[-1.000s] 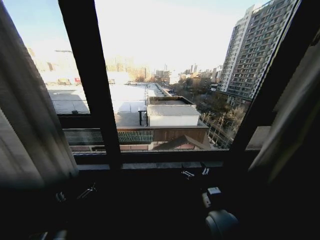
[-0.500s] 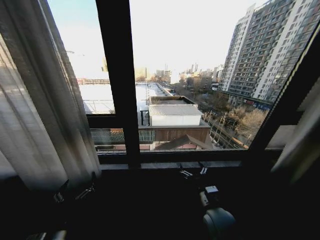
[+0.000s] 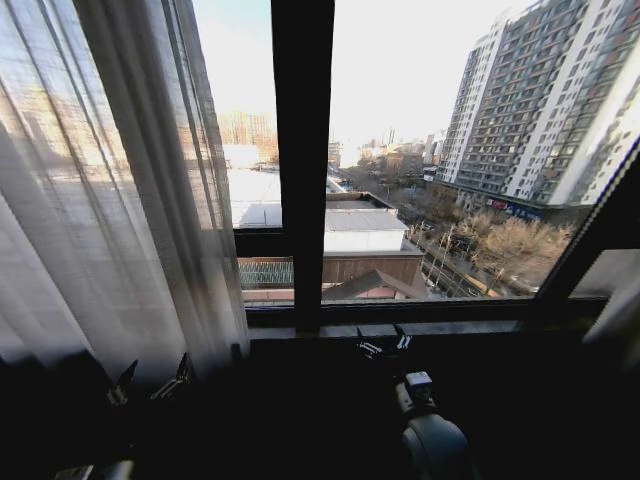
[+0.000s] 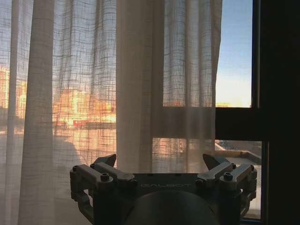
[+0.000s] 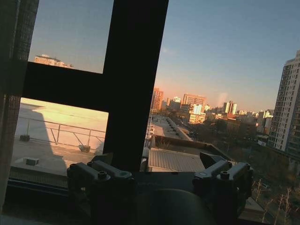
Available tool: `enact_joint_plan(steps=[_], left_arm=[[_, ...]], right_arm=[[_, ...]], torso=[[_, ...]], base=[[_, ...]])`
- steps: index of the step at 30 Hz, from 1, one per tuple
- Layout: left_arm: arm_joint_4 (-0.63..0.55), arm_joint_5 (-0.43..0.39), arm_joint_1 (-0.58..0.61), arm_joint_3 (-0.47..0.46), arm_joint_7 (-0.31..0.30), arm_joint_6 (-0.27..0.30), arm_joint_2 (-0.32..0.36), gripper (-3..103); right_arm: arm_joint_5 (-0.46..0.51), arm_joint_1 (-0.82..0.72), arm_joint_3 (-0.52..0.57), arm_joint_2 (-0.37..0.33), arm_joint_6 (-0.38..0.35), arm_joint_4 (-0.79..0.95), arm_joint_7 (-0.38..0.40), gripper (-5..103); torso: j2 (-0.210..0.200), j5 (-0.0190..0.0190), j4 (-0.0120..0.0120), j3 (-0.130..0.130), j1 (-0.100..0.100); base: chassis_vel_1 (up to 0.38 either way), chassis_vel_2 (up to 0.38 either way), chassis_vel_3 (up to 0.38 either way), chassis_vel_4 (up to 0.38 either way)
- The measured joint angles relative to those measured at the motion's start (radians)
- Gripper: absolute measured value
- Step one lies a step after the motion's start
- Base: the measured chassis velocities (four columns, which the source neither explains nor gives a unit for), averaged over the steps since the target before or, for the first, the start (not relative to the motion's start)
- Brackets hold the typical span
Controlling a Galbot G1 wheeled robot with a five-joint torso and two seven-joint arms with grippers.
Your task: Open the curtains by pulling them apart, changing their state from closed to fully open.
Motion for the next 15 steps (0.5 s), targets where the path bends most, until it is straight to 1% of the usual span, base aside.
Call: enact_joint_plan(steps=[5,6,7,9,12,15], left_arm=[[0.006,0.0,-0.001,-0.002,0.0,-0.004,0.0,100],[0.008,0.0,-0.001,-0.004,0.0,-0.006,0.0,100],[0.008,0.0,-0.001,-0.004,0.0,-0.006,0.0,100],[0.008,0.0,-0.001,-0.007,0.0,-0.007,0.001,100],[0.008,-0.001,0.0,-0.012,0.0,-0.008,0.001,100],[0.008,-0.008,0.001,-0.019,0.0,-0.008,0.002,100]], right_arm=[[0.007,0.007,-0.01,0.003,0.006,-0.004,-0.002,100],[0.009,0.009,-0.009,0.004,0.011,-0.006,-0.008,100],[0.009,0.009,-0.009,0.004,0.011,-0.006,-0.008,100],[0.009,0.017,-0.003,0.006,0.024,-0.017,-0.012,100],[0.009,0.024,0.007,0.006,0.034,-0.024,-0.023,100],[0.009,0.03,0.019,0.005,0.037,-0.03,-0.057,100]], torso=[[0.0,0.0005,0.0003,0.0,0.0],[0.0,-0.0009,0.0,0.0,0.0],[0.0,-0.0009,0.0,0.0,0.0],[0.0,-0.001,0.0001,0.0,0.0],[0.0,-0.0003,0.0004,0.0,0.0],[0.0,0.0006,0.0,0.0,0.0]], base=[[0.33,0.337,-0.333,-0.327],[0.169,0.222,-0.215,-0.263],[0.169,0.222,-0.215,-0.263],[0.147,0.133,-0.142,-0.15],[0.104,0.037,-0.039,-0.066],[0.016,0.005,-0.004,0.005]])
